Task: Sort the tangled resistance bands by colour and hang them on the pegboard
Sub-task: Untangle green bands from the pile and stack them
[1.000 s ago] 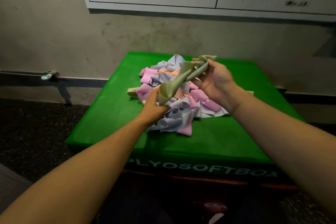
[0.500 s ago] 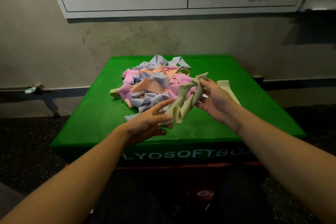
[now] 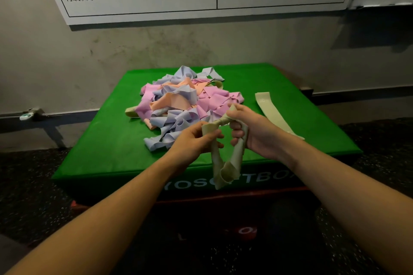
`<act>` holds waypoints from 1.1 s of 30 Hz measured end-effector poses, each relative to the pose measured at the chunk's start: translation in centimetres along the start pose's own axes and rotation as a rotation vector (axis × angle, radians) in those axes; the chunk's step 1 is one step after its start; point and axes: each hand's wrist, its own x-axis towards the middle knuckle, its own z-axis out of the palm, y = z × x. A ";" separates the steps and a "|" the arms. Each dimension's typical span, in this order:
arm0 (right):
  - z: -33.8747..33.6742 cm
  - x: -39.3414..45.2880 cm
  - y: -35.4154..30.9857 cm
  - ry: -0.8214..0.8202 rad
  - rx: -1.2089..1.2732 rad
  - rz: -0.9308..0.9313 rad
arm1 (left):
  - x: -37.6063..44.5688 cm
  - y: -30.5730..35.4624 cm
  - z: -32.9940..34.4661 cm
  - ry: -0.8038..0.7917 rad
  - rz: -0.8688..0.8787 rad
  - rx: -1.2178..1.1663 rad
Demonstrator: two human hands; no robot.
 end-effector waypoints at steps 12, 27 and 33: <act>-2.3 -2.1 1.2 0.212 -0.597 0.020 | -1.6 -1.0 -1.1 0.078 0.105 0.050; 0.3 -0.8 2.2 0.117 0.048 0.276 | -2.2 -2.1 -3.0 0.273 0.137 -0.114; 0.2 -1.4 2.4 -0.012 -0.446 0.149 | -2.5 -2.2 -3.7 0.279 0.102 -0.032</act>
